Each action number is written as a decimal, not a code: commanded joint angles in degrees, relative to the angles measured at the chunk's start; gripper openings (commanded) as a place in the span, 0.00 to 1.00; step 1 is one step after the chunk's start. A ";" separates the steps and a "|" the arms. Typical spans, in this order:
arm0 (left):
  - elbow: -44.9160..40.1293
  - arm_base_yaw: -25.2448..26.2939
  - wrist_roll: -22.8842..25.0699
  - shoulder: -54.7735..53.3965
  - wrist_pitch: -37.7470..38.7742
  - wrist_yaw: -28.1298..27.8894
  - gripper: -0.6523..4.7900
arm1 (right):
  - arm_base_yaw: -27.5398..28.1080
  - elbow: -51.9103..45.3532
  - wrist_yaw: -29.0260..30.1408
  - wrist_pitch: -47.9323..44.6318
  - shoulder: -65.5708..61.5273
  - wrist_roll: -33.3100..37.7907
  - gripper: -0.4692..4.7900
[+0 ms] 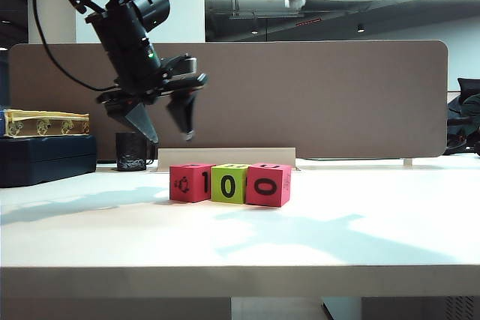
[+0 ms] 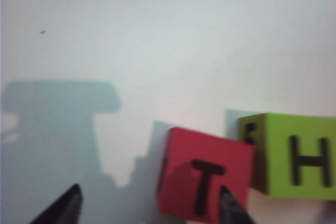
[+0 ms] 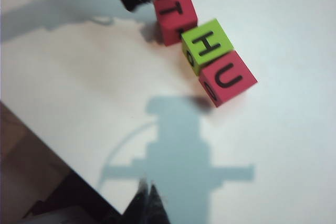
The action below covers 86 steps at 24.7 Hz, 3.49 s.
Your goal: Select the appropriate blocks from the scattered letter blocks on the table and arrange them in a row to spell out "THU".
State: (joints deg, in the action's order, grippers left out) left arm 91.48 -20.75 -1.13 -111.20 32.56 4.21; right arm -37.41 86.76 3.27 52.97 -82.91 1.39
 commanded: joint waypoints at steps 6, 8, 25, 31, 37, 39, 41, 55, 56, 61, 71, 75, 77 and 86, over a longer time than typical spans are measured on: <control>0.09 0.24 4.24 0.39 1.90 -6.19 0.34 | 1.66 0.04 -3.82 -5.33 -8.76 -0.59 0.08; 0.28 0.24 4.33 0.55 3.85 -6.12 0.31 | 3.37 0.04 -4.22 -6.78 -11.78 -0.57 0.08; 4.15 -1.03 8.00 20.61 18.21 2.62 0.11 | 12.07 -0.17 0.55 -15.58 -26.51 2.23 0.08; 4.15 -1.22 7.87 25.33 20.63 3.76 0.11 | 12.00 -0.17 1.07 -18.67 -29.79 3.19 0.08; 4.15 -1.27 7.76 26.53 23.76 4.11 0.11 | 11.98 -0.17 3.28 -23.30 -31.91 5.05 0.08; 4.15 -1.27 7.76 26.53 24.17 5.11 0.11 | 11.98 -0.15 3.34 -25.09 -32.50 5.99 0.08; 4.15 -1.31 7.78 26.56 24.44 5.09 0.11 | 11.98 -0.15 4.00 -26.75 -32.89 6.25 0.08; 4.15 -1.97 7.78 26.58 25.22 5.07 0.11 | 11.98 -0.04 7.61 -33.92 -34.71 7.72 0.08; 4.15 -2.03 7.78 26.58 25.27 5.07 0.11 | 11.98 -0.04 7.63 -34.86 -34.71 8.04 0.08; 4.15 -2.03 7.78 26.58 25.24 5.07 0.11 | 11.67 -0.04 8.52 -37.88 -34.71 9.11 0.08; 4.15 -2.03 7.82 26.58 25.64 5.05 0.11 | 10.91 -0.02 1.31 -38.71 -35.01 9.07 0.08; 4.15 -2.01 8.02 26.58 25.49 4.98 0.11 | 10.97 -0.02 -1.95 -38.45 -34.73 7.74 0.08; 4.15 -2.01 8.09 26.58 25.07 4.81 0.11 | 10.97 0.00 -2.32 -37.88 -34.38 6.91 0.08; 3.91 -1.92 8.66 26.91 22.16 -1.79 0.11 | 10.97 -0.02 -2.47 -28.63 -24.17 2.67 0.08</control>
State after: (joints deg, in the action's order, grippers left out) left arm 95.53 -22.76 6.92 -84.77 55.92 4.84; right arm -26.24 86.32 1.08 22.26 -108.79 4.89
